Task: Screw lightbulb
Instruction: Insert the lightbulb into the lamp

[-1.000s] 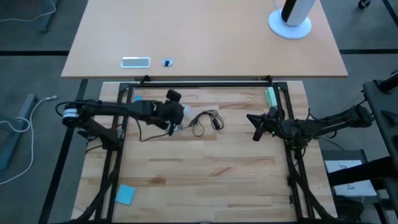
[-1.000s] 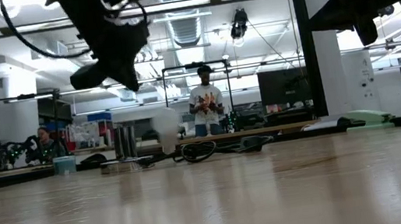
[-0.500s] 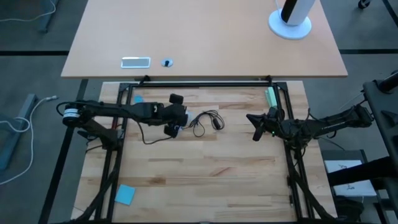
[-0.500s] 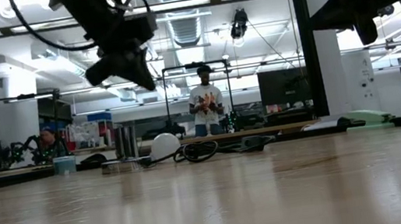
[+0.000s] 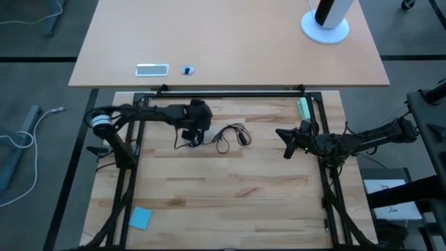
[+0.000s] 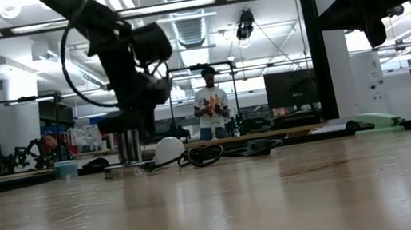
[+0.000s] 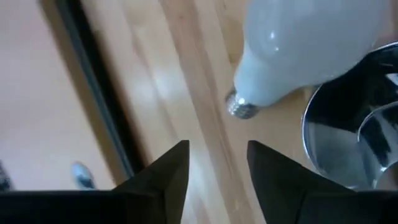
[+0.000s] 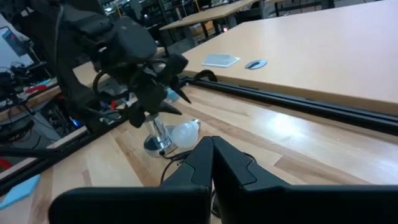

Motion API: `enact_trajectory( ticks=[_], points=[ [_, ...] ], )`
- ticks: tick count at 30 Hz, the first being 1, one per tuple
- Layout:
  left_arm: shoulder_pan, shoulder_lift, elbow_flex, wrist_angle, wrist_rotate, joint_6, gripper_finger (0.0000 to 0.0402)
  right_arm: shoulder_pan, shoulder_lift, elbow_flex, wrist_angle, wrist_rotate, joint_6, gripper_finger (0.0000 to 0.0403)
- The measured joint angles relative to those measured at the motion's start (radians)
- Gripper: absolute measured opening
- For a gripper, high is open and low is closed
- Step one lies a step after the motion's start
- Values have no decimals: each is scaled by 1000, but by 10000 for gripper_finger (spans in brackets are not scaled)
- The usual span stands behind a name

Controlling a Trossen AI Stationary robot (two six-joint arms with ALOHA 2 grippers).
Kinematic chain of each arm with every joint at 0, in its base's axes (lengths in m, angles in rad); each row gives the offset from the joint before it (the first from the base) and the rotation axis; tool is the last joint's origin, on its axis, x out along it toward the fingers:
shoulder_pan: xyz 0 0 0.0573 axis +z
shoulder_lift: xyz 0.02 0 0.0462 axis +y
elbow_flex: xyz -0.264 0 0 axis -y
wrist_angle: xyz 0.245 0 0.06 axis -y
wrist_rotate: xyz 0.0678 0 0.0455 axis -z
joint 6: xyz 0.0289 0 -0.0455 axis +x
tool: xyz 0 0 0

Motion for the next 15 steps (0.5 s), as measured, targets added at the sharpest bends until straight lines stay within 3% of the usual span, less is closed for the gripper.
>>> enact_trajectory(
  ticks=[3,15],
  points=[
    [14,22,0,8,63,26,163,0,0,0,0,0,0,0],
    [17,60,6,88,129,38,149,0,0,0,-3,0,-1,0]
  ],
)
